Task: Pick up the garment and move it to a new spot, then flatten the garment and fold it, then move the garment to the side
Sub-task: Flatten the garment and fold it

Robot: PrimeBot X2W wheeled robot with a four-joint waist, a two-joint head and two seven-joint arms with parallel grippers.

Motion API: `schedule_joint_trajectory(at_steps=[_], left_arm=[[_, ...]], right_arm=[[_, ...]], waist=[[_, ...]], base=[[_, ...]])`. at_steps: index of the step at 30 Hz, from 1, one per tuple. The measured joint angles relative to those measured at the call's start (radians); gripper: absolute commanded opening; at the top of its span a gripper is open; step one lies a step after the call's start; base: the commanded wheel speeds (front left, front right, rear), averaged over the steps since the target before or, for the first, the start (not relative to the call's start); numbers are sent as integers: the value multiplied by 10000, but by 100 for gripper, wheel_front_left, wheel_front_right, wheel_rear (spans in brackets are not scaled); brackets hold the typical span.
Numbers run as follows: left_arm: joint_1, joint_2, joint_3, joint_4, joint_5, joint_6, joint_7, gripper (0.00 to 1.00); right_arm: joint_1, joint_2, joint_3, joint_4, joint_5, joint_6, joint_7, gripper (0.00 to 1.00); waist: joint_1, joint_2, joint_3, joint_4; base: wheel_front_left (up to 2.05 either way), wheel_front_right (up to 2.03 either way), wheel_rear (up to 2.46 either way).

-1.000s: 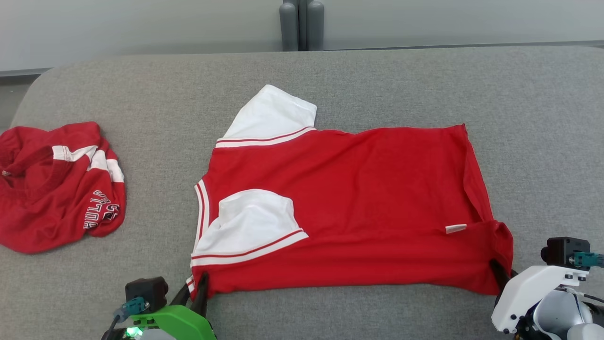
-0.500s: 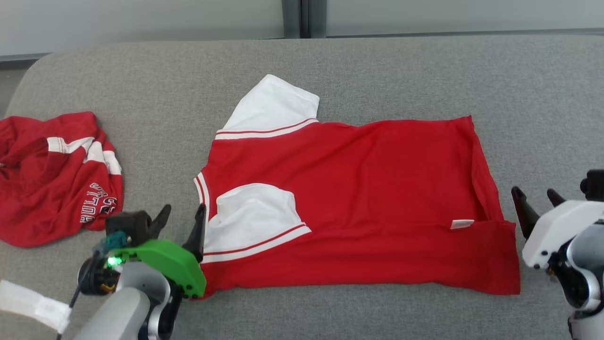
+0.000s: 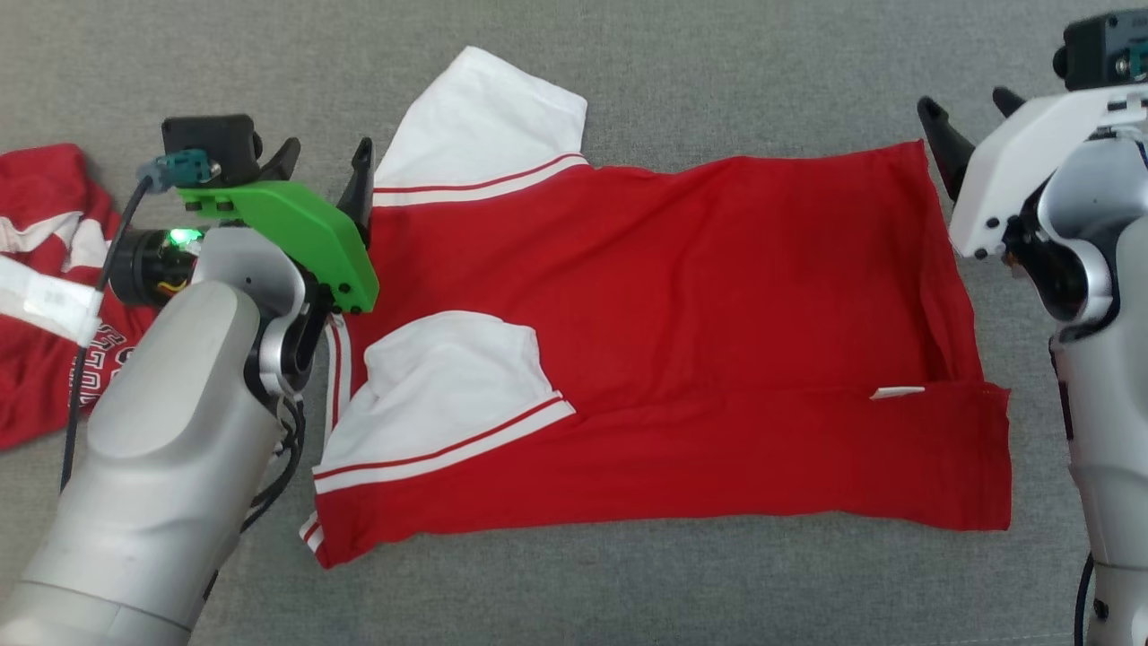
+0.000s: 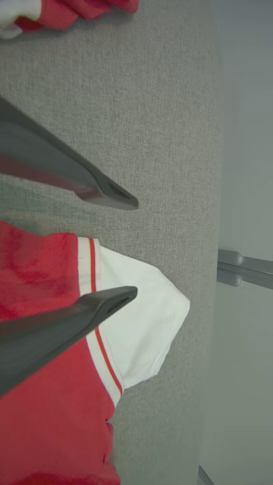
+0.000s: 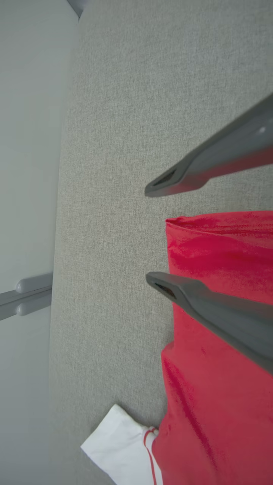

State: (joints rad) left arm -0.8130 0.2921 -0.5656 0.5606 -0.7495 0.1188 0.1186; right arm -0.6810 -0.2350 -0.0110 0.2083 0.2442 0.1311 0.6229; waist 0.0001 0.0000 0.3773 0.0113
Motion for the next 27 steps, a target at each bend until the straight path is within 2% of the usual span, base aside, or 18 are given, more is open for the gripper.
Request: schedule_joint_trajectory(at_steps=[4,11,16,20,21,23,24,27], left_arm=[[-952,-100,-232,717,213,-245,228,100],[-1911,-341,-426,1615,293,-568,382,100],[-2592,-466,-631,2071,566,-548,698,100],[-2996,-499,-863,2397,675,-299,1400,100],[-3080,-506,-941,2420,748,-290,1544,91],[-3154,-523,-1049,2431,784,-253,1701,22],[-3170,-546,-1066,2426,798,-245,1718,0],[-3165,-761,-1118,2385,784,-217,1699,0]], right_arm=[[-926,50,439,719,-15,0,-146,100],[-1575,33,849,1384,194,0,-541,100],[-1662,-84,1072,1588,395,0,-702,100],[-1662,-303,1241,1542,562,0,-686,100],[-1662,-389,1279,1475,619,0,-669,100],[-1662,-546,1338,1329,694,0,-604,100],[-1660,-650,1398,1233,732,0,-550,100],[-1644,-940,1421,1016,892,0,-422,100]], waist=[[1,0,629,-206],[1,0,1534,-593],[1,0,1905,-888],[0,0,2058,-1061],[0,0,2083,-1079],[-1,0,2105,-1074],[0,0,2112,-1059],[-1,0,2134,-1003]], base=[[0,0,0],[0,0,0],[0,0,0],[0,0,0],[0,0,0],[0,0,0],[0,0,0],[0,0,0]])
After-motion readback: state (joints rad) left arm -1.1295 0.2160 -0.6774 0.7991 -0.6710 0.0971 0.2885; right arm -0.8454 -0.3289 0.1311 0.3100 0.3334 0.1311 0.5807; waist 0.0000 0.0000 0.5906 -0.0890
